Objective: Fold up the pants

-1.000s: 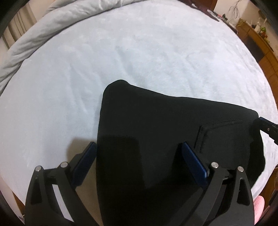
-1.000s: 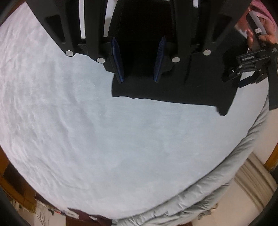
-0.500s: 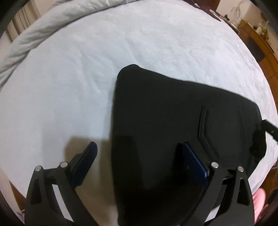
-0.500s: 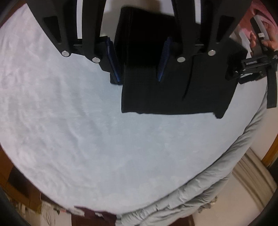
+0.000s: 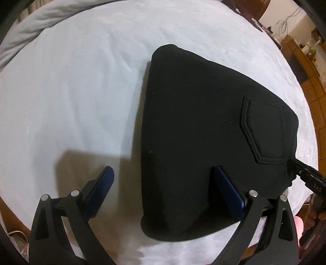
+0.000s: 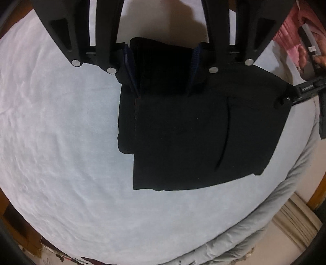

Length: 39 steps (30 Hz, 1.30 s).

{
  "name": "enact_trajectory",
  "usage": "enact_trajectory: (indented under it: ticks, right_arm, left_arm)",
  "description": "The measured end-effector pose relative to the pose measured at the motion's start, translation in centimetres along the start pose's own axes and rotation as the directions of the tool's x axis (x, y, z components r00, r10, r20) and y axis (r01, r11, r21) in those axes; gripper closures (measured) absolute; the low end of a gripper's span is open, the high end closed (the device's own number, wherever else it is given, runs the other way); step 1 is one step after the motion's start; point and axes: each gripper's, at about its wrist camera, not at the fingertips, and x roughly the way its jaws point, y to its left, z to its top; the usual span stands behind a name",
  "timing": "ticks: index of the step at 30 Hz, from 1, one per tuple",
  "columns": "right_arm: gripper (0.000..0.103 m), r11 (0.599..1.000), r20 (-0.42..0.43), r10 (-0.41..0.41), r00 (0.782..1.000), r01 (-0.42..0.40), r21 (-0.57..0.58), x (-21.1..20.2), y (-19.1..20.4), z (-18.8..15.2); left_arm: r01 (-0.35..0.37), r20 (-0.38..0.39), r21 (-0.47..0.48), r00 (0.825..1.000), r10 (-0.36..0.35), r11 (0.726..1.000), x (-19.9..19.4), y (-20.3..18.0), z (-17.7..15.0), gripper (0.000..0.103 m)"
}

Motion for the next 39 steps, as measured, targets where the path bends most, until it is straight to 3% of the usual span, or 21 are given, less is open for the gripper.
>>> enact_trajectory:
  ticks: [6,12,15,17,19,23,25,27,31,33,35,38,39]
  right_arm:
    - [0.058,0.996,0.036,0.077,0.996,-0.079,0.040,-2.0,-1.1,-0.9]
    - [0.054,0.995,-0.001,0.079,0.997,-0.079,0.064,0.4,-1.4,-1.3]
    - [0.054,0.995,0.015,0.087,0.996,-0.088,0.054,-0.6,-1.4,-1.3]
    - [0.049,0.994,0.041,0.097,0.994,-0.099,0.049,-2.1,-1.6,-1.3]
    - [0.037,0.993,0.067,0.097,0.993,-0.101,0.057,-3.3,-2.4,-0.7]
    - [0.029,0.983,0.053,0.139,0.989,-0.144,0.115,-2.8,-4.6,0.5]
    - [0.025,0.970,0.032,0.198,0.980,-0.200,0.139,-1.7,-5.4,1.1]
    - [0.025,0.946,-0.004,0.274,0.962,-0.269,0.183,0.1,-6.4,1.4]
    - [0.024,0.894,-0.046,0.389,0.920,-0.365,0.259,3.1,-7.7,2.0]
    - [0.022,0.886,-0.062,0.407,0.911,-0.377,0.270,4.1,-7.9,2.0]
    - [0.022,0.889,-0.069,0.407,0.911,-0.378,0.257,4.5,-7.6,2.1]
    - [0.035,0.912,-0.074,0.378,0.923,-0.358,0.200,4.2,-6.3,2.4]
    - [0.044,0.916,-0.074,0.373,0.925,-0.355,0.186,4.0,-6.1,2.5]
  left_arm:
    - [0.006,0.035,0.002,0.999,-0.006,1.000,-2.1,1.1,-1.6,0.005]
    - [-0.016,-0.002,-0.005,1.000,0.016,1.000,0.6,0.6,-2.2,0.005]
    - [0.006,-0.003,0.009,1.000,-0.006,1.000,-0.2,0.4,-1.6,0.005]
    - [0.026,0.003,0.019,1.000,-0.026,0.999,-1.3,0.7,-1.4,0.006]
    - [0.050,0.004,0.018,0.999,-0.050,0.999,-1.7,1.2,-0.5,0.006]
    - [0.169,-0.091,-0.045,0.981,-0.173,0.985,0.7,3.1,2.2,0.006]
    - [0.175,-0.122,-0.065,0.976,-0.182,0.982,2.3,3.6,2.9,0.006]
    - [0.222,-0.144,-0.071,0.963,-0.230,0.973,3.4,3.6,3.5,0.006]
    - [0.253,-0.167,-0.050,0.952,-0.257,0.966,4.1,2.8,4.2,0.006]
    - [0.273,-0.177,-0.043,0.945,-0.276,0.961,4.2,2.2,4.2,0.006]
    - [0.319,-0.212,-0.017,0.925,-0.315,0.948,5.0,1.1,4.2,0.007]
    - [0.356,-0.230,-0.031,0.907,-0.353,0.934,5.9,0.1,4.1,0.007]
    - [0.362,-0.226,-0.044,0.904,-0.362,0.931,6.0,-0.1,4.1,0.014]
